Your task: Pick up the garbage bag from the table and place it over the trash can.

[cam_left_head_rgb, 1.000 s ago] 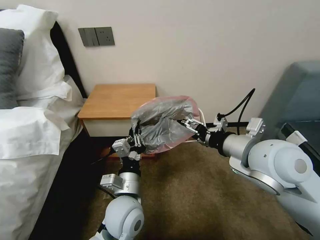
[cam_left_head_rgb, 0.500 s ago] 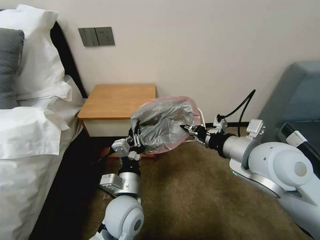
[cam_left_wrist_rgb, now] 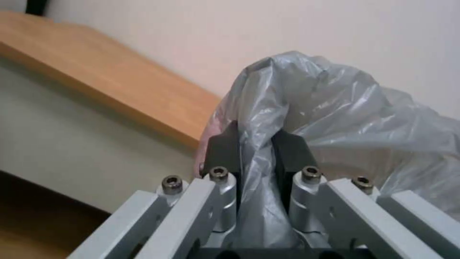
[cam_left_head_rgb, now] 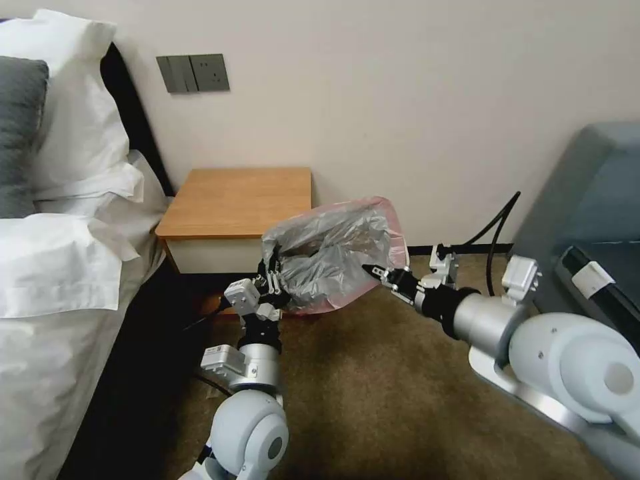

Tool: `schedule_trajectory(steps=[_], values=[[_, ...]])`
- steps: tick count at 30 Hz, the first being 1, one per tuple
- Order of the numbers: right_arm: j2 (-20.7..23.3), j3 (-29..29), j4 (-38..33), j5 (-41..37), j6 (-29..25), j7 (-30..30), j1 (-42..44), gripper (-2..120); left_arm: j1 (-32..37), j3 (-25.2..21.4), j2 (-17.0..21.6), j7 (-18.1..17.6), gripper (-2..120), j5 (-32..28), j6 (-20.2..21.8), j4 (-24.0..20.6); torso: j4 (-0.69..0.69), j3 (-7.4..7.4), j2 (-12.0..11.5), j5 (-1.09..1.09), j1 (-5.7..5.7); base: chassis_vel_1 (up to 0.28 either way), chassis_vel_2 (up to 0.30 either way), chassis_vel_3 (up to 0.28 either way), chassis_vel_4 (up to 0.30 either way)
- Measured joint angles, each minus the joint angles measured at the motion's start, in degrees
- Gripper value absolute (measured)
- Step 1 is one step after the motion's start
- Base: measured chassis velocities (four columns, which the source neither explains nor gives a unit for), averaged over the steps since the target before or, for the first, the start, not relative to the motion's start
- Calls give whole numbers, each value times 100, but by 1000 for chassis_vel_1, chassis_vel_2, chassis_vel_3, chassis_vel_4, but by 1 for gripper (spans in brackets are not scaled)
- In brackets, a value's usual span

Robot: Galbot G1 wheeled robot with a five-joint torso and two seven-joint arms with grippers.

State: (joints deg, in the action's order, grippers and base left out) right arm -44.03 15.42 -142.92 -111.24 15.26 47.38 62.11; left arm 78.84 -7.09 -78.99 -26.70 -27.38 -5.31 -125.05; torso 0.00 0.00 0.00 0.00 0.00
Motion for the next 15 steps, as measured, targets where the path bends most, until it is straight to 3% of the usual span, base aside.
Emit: schedule_trajectory(steps=[15], values=[[-217,129,-13,826,144,-261,925,0,-45,-51,24,-327,11,-823,301,-248,0,0,0,0,0,0,0,0,0]])
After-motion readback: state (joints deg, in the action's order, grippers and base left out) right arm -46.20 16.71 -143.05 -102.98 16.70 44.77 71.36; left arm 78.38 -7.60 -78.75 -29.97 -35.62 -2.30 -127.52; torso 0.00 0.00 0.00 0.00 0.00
